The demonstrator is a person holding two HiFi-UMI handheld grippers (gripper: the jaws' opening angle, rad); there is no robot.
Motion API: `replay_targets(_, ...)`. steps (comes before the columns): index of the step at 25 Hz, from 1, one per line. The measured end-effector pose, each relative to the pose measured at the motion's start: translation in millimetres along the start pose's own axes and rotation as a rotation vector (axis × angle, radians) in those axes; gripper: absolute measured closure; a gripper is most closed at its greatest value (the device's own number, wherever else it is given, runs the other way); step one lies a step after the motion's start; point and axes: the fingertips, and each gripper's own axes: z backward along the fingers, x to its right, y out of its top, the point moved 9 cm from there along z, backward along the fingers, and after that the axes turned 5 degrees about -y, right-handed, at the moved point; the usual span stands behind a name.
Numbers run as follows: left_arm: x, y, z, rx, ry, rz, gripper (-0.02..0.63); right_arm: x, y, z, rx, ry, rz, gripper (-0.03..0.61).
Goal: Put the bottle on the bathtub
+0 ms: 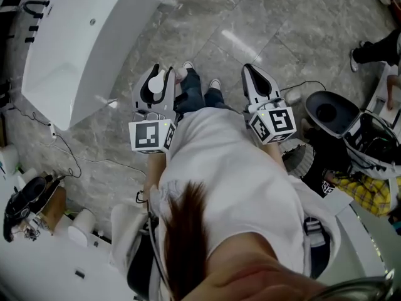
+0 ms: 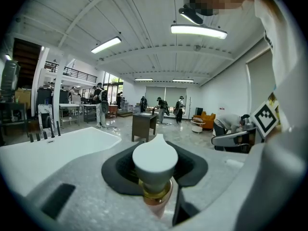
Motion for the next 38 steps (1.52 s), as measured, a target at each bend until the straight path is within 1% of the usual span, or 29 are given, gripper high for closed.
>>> replay_targets(3, -22, 4, -8, -0.003, -0.011, -0.01, 0.476, -7, 6, -22, -0.005, -0.003, 0.0, 0.565)
replay_targets(7, -61, 6, -36, -0.013, -0.019, -0.025, 0.474, -8, 14, -71, -0.015, -0.015, 0.011, 0.565)
replay_targets(13, -109, 10, -51, -0.006, -0.032, -0.037, 0.475, -27, 26, -118, 0.011, -0.035, 0.04, 0.564)
replay_targets(17, -132, 17, -44, 0.007, -0.044, -0.041, 0.475, -48, 34, -129, 0.031, -0.053, 0.049, 0.565)
replay_targets(22, -141, 22, -27, 0.01, -0.04, -0.038, 0.475, -71, 35, -121, 0.036, -0.056, 0.048, 0.565)
replay_targets(30, -166, 21, -80, -0.025, -0.039, 0.001, 0.474, -48, 43, -171, -0.017, -0.054, 0.039, 0.565)
replay_targets(35, -173, 39, -119, -0.029, -0.026, 0.02, 0.475, -26, 70, -201, -0.038, -0.039, 0.043, 0.565)
replay_targets(38, -176, 44, -138, -0.028, -0.018, 0.022, 0.474, -12, 80, -218, -0.038, -0.026, 0.053, 0.565)
